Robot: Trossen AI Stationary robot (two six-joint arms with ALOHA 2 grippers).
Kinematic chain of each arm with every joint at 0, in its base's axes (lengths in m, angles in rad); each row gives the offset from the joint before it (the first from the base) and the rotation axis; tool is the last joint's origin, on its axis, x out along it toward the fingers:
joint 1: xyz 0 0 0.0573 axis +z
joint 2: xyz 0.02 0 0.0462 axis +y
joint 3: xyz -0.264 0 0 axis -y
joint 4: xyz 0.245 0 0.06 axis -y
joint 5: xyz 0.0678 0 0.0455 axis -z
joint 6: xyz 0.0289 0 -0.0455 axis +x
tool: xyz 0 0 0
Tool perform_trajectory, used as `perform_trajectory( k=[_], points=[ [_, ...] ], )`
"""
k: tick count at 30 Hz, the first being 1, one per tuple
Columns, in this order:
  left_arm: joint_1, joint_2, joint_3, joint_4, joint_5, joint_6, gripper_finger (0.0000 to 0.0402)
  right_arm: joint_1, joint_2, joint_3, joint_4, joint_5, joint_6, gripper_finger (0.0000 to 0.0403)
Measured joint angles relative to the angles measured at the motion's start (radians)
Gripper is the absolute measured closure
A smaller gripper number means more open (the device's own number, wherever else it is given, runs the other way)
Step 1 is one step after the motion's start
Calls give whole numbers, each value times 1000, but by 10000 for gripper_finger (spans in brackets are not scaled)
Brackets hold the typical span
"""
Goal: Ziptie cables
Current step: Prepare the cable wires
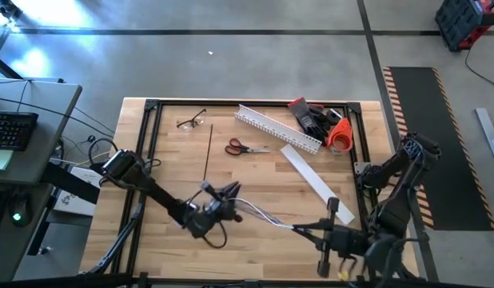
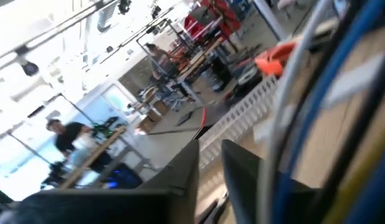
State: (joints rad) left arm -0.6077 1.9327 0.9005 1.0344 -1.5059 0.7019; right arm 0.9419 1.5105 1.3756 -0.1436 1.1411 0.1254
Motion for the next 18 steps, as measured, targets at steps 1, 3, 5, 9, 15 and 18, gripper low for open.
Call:
perform_trajectory(
  k=[1,3,5,9,15,18],
  points=[
    [-20,0,0,-7,-31,16,379,-10,0,-11,-38,-1,48,399],
    [-61,0,0,-7,-66,53,396,-40,0,-39,-118,-9,158,400],
    [-97,-4,0,7,-66,72,396,-75,0,-72,-189,-19,268,400],
    [-139,-39,0,12,-67,81,400,-157,1,-151,-226,-70,383,400],
    [-161,-54,-1,11,-66,88,401,-247,1,-221,-213,-126,400,400],
    [-167,-53,-1,8,-66,67,401,-269,1,-228,-212,-144,400,400]
  ],
)
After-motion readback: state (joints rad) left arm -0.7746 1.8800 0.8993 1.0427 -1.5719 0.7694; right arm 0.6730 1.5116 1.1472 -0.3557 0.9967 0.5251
